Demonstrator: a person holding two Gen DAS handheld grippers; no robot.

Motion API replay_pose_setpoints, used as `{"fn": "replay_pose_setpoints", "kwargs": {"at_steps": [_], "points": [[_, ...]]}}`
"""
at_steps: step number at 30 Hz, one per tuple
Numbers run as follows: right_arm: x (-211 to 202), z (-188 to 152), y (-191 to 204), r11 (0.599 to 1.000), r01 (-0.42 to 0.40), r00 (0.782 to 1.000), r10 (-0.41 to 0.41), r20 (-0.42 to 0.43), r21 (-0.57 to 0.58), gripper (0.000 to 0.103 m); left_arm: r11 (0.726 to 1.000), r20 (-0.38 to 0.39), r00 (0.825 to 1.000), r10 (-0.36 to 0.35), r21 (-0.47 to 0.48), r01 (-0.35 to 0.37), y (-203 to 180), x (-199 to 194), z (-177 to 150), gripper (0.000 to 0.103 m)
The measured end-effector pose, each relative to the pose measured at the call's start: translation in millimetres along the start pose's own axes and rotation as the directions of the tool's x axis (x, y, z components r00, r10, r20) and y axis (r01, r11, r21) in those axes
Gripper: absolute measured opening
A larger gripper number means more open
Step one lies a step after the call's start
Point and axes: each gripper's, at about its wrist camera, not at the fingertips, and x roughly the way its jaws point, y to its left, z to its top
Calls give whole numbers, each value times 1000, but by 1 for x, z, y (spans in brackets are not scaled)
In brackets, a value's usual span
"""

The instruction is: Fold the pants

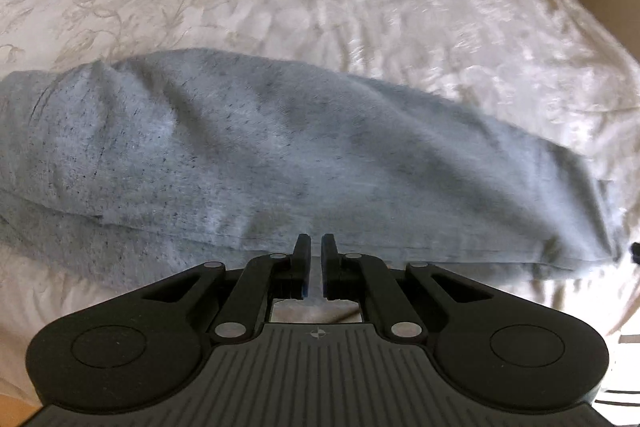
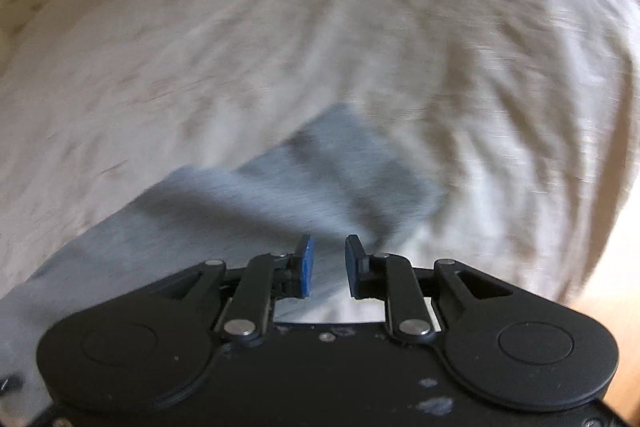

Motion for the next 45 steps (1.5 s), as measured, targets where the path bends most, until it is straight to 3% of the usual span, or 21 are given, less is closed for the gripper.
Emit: {"fn": "replay_pose_setpoints", "kwargs": {"at_steps": [3,7,12,15,17,23,30,32,34,36,39,40,43,45], "points": [[6,-8,29,993,-101,994,98,-44,-67,20,997,-77,995,61,-31,-64,11,24,-4,5],[18,-27,73,959,-221,972,202,-122,-177,21,985,-246,964,104,-111,-134,38,54,-19,5],[21,-56,147,865,-392,913,324,-247,-314,24,974,-169,980,104,-184,-135,58,29,-31,5],[19,-79,194,777,-454,888,359,-287,-435,34,973,-108,988,108,-194,-127,67,12,-32,5],[16,-100,230,693,-478,878,362,-313,-540,37,972,-68,993,100,-207,-112,77,2,-33,5],[6,-159,311,481,-462,881,341,-327,-745,46,976,-4,998,70,-207,-69,107,-20,-24,7],[14,-213,363,284,-344,916,309,-254,-895,48,978,29,996,83,-193,-76,137,-32,-10,9],[24,-223,372,235,-290,931,292,-217,-928,46,979,37,996,78,-194,-69,148,-34,-10,9],[34,-236,381,187,-228,946,275,-172,-956,35,978,39,996,74,-196,-65,156,-36,-11,9],[39,-240,386,159,-188,954,263,-142,-969,25,978,41,996,75,-197,-66,164,-36,-11,9],[39,-243,389,154,-170,956,264,-125,-973,21,978,43,996,74,-198,-64,174,-38,-12,9],[39,-244,388,148,-162,957,266,-119,-976,6,978,43,996,73,-198,-63,177,-38,-11,9],[35,-246,388,136,-175,953,271,-133,-975,4,979,48,996,70,-193,-59,183,-41,-9,9],[21,-237,384,167,-221,942,291,-166,-961,4,980,61,996,65,-191,-52,186,-46,-8,9]]}}
